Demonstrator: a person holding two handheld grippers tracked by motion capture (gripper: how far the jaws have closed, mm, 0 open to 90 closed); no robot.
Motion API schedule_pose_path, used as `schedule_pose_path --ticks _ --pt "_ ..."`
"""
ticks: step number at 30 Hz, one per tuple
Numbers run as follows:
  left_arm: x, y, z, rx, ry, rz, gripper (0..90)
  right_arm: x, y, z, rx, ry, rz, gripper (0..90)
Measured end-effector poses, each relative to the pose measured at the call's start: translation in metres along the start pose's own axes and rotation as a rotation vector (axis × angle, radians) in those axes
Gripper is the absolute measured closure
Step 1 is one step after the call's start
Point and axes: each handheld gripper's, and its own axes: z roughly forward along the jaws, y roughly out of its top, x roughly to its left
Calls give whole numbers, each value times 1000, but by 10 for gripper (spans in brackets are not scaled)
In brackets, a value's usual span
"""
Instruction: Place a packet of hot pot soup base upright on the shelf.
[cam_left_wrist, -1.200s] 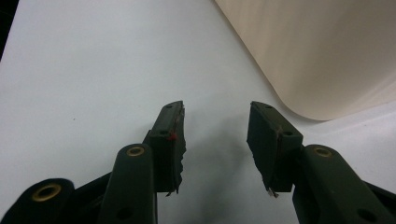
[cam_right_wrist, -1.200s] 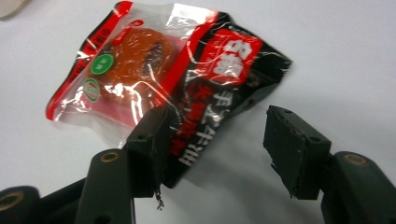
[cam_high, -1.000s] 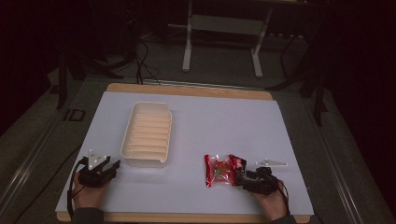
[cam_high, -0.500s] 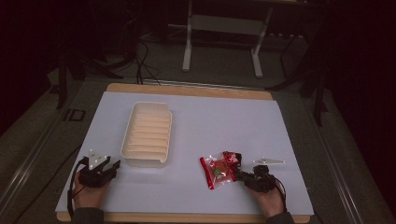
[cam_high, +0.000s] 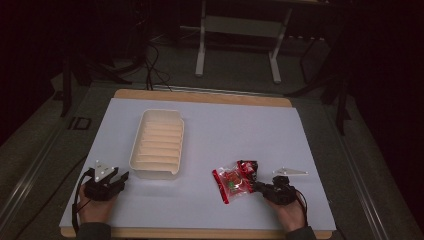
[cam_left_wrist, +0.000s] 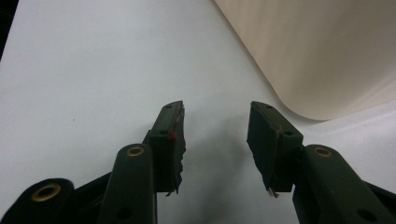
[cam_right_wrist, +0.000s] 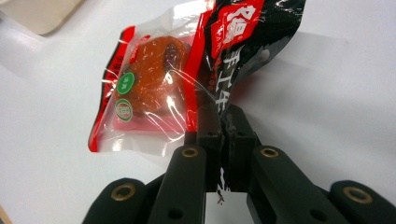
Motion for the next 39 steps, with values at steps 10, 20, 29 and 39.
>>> schedule_pose_path --ticks 10,20,29,39 --pt "0 0 0 0 -2 0 561 6 6 -5 -15 -2 -30 880" --pt "0 0 0 1 -3 -1 560 14 15 -11 -37 6 -62 885" --pt "-1 0 1 4 0 5 558 25 27 -12 -50 10 -115 889" --pt "-1 0 1 8 -2 8 554 41 48 -12 -58 23 -194 892"
